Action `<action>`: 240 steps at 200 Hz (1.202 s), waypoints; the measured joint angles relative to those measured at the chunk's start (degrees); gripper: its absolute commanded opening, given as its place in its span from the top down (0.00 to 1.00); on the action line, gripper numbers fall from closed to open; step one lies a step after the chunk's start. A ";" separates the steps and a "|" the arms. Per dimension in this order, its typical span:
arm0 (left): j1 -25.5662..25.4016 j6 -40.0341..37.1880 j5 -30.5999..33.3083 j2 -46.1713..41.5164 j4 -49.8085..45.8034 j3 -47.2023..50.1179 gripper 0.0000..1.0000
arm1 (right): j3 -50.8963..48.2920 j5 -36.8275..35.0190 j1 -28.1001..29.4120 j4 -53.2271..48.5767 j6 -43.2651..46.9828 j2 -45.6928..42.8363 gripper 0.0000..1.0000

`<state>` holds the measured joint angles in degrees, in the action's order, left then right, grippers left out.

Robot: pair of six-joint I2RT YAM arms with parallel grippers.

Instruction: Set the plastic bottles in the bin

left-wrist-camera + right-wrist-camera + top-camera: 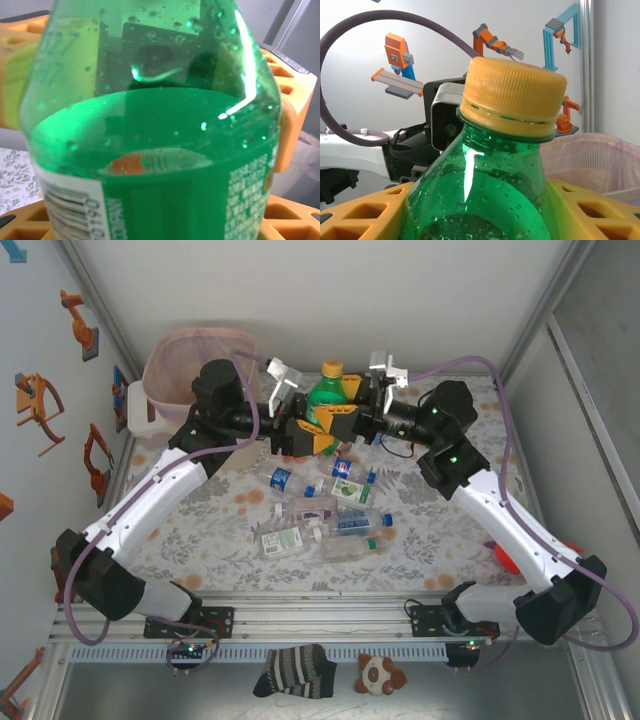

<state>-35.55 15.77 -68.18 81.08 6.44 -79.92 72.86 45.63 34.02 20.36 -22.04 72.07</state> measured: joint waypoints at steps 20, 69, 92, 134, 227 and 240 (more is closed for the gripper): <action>-0.02 -0.31 0.46 -0.37 -0.66 0.00 0.49 | 0.00 -0.24 0.33 -0.52 0.63 -0.31 0.52; -0.35 -2.99 1.86 -1.09 -2.10 0.00 0.50 | -0.02 -2.16 0.96 -3.50 1.95 -2.12 0.29; 0.13 -4.55 2.99 -1.20 -2.99 0.00 0.48 | -0.37 -5.33 0.94 -6.21 3.15 -4.48 0.26; 2.51 -7.19 6.82 -2.03 -6.29 -0.04 0.48 | -1.11 -9.01 0.96 -10.78 6.08 -9.38 0.26; 20.39 -10.16 27.04 -2.16 -22.29 -8.13 0.49 | -2.62 -12.26 0.96 -17.64 8.63 -11.23 0.26; 23.02 -10.51 29.62 -1.31 -25.05 -10.73 0.49 | -2.64 -12.31 0.96 -17.77 8.66 -11.23 0.26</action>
<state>-12.53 5.26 -38.57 79.77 -18.61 -90.65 70.22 33.32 34.98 2.59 -13.39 60.84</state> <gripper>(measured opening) 0.573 0.739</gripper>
